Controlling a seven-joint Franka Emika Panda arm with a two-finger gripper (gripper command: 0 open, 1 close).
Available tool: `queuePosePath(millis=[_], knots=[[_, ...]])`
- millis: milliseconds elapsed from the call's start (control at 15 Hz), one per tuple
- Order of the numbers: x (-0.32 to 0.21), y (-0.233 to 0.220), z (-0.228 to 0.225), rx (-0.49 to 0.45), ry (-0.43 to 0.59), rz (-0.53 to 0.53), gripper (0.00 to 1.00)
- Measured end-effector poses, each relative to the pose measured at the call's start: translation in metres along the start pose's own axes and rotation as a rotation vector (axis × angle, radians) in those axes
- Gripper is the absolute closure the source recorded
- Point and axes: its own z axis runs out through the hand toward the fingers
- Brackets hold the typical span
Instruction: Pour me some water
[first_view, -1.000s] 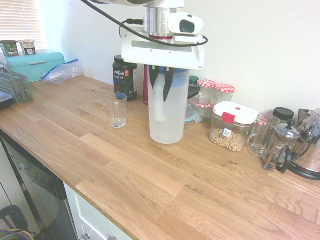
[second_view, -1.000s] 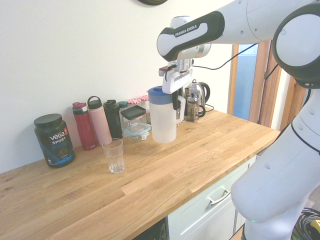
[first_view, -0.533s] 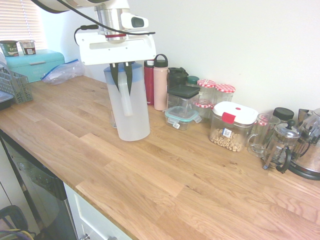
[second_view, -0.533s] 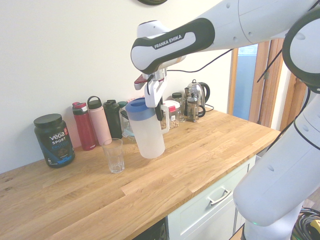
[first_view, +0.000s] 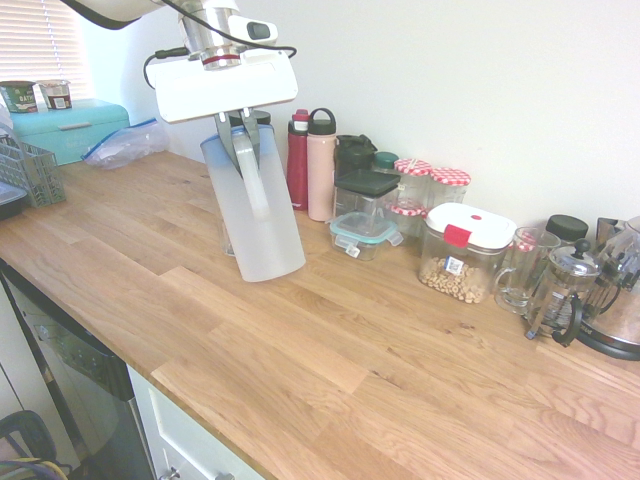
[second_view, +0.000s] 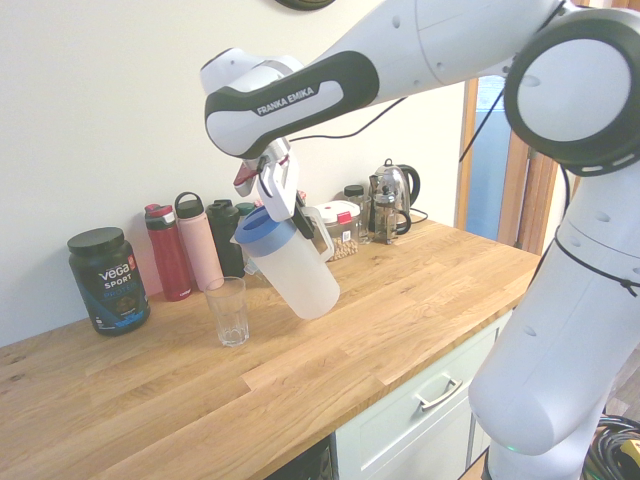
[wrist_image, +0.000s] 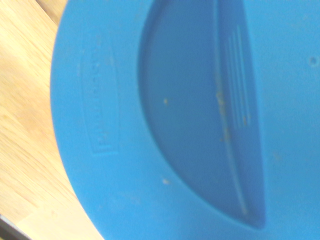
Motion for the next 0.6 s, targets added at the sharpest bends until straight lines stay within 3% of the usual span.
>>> queuePosePath(millis=[600], knots=[[0.016,-0.056,0.006,-0.268,-0.098,-0.063,1.00]])
